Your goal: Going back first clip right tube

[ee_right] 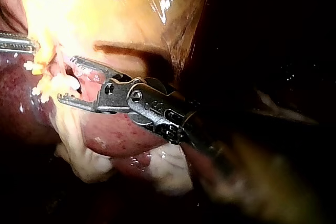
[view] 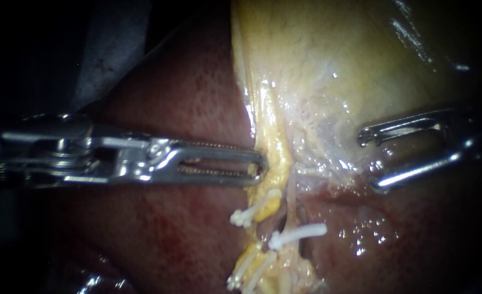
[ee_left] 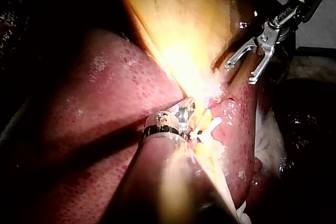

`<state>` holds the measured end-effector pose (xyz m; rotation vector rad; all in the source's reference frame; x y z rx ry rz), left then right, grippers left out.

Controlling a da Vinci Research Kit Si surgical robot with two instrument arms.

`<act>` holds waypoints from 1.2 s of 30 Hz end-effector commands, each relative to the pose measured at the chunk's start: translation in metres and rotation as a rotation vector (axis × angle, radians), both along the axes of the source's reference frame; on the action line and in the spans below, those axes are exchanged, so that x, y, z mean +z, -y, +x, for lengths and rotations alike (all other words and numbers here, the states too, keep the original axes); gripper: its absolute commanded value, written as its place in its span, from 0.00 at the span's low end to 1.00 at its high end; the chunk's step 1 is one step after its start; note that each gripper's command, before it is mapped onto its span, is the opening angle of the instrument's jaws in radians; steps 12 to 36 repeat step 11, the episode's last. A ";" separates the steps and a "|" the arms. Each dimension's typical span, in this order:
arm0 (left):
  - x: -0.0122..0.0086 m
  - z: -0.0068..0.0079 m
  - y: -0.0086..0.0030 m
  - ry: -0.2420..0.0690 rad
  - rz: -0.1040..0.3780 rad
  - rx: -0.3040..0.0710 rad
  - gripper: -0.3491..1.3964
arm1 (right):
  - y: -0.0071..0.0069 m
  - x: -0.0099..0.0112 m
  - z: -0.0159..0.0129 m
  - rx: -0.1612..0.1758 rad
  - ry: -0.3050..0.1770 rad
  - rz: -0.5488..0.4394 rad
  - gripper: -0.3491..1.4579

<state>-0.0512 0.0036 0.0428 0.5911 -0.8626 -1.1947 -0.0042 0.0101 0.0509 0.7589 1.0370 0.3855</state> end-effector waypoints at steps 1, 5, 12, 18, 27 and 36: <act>0.0000 0.0000 0.0000 -0.001 0.000 0.000 0.00 | 0.0000 0.0000 0.0000 0.000 0.000 0.000 0.44; 0.0000 0.0000 0.0000 -0.001 0.000 0.000 0.00 | 0.0000 0.0000 0.0000 0.000 0.000 0.000 0.44; -0.0001 0.0000 0.0000 -0.001 0.000 0.000 0.00 | 0.0000 0.0000 0.0000 0.000 0.000 0.000 0.44; -0.0001 0.0000 0.0000 -0.001 0.000 0.000 0.00 | 0.0000 0.0000 0.0000 0.000 0.000 0.000 0.44; -0.0001 0.0000 0.0000 -0.001 0.000 0.000 0.00 | 0.0000 0.0000 0.0000 0.000 0.000 0.000 0.44; -0.0001 0.0000 0.0000 -0.001 0.000 0.000 0.00 | 0.0000 0.0000 0.0000 0.000 0.000 0.000 0.44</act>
